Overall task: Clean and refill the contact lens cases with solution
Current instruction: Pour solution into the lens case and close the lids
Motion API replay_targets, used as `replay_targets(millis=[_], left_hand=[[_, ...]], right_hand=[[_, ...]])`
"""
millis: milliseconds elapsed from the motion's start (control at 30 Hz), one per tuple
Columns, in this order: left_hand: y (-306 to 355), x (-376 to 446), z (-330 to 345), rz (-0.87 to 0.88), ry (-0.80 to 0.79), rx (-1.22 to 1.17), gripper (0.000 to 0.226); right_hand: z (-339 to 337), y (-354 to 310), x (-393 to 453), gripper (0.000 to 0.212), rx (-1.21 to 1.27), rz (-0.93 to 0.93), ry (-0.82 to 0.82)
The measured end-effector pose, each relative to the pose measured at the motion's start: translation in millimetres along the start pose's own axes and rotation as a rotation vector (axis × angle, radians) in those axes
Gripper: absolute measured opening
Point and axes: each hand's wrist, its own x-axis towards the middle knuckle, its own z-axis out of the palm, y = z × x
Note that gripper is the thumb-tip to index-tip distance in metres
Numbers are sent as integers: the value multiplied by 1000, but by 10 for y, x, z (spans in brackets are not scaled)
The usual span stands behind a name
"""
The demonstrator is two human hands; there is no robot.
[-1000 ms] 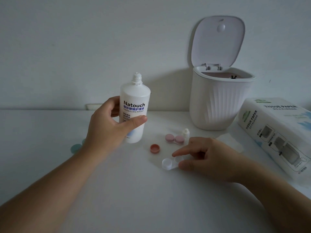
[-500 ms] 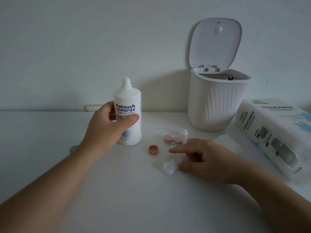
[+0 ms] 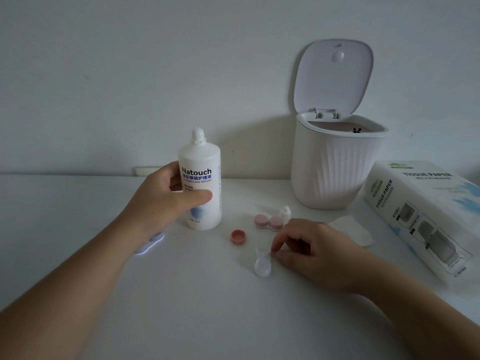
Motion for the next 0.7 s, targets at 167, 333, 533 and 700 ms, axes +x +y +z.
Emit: replay_targets(millis=[167,333,533,700], left_hand=[[-1,24,-64,2,-31,97,41],[-46,12,-7,15,-19,-9,41],[-83,33,43,21,20,-47,59],[-123,53,76,65,70,16,55]], right_hand=[[31,-49,13,9,65,-71,3],[78,-71,31,38,49,-63,-53],[119,-95,39,47,8,-59,-60],[114,-108,35,34,101,-53,-16]])
